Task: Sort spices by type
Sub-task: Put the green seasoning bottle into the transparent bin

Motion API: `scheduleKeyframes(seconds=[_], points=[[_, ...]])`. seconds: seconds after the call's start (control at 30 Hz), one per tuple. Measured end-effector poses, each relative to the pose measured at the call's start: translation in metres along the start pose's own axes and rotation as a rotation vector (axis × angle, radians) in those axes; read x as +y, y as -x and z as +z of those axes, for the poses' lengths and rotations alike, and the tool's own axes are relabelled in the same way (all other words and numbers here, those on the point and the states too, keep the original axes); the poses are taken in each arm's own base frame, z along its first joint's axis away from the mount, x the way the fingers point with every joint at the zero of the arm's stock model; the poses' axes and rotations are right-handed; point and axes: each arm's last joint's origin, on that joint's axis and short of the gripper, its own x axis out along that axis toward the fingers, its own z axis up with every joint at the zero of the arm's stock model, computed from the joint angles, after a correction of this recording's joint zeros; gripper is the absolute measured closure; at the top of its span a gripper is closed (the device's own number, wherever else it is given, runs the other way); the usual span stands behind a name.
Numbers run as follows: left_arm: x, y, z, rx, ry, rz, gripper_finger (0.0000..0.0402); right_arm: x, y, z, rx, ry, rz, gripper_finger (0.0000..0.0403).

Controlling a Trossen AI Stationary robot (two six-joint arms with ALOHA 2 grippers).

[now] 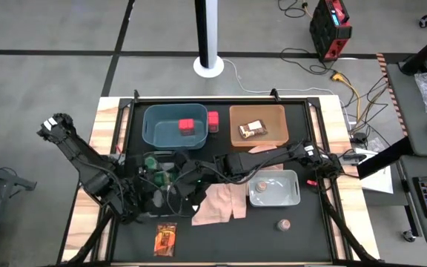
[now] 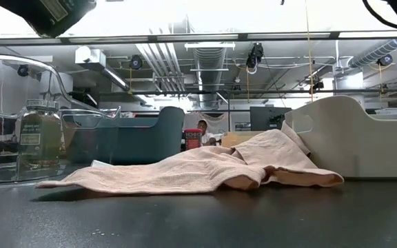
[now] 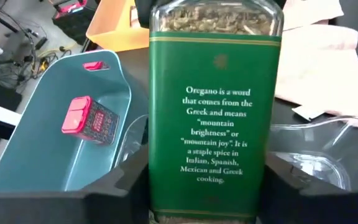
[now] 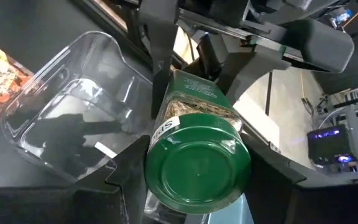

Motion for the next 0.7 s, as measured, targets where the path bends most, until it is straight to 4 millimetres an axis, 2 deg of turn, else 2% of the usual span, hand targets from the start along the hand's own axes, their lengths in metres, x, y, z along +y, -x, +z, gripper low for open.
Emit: scheduleKeyframes(seconds=[0.23,0.37,0.53,0.7], points=[[-0.005,-0.002,-0.003,-0.042,-0.040,0.054,0.0228,-0.001,0.000,0.002,-0.027,-0.036,-0.006,0.0155],[-0.008,-0.001,-0.011,-0.108,-0.039,0.089,0.0228,-0.004,0.006,0.005,-0.041,-0.081,-0.006,0.0141],[-0.012,0.002,-0.021,-0.168,-0.001,0.089,0.0228,-0.015,0.033,0.012,-0.080,-0.122,0.016,0.0133],[-0.018,0.007,-0.026,-0.248,0.012,0.082,0.0228,-0.033,0.064,0.010,-0.178,-0.219,0.172,0.0141]])
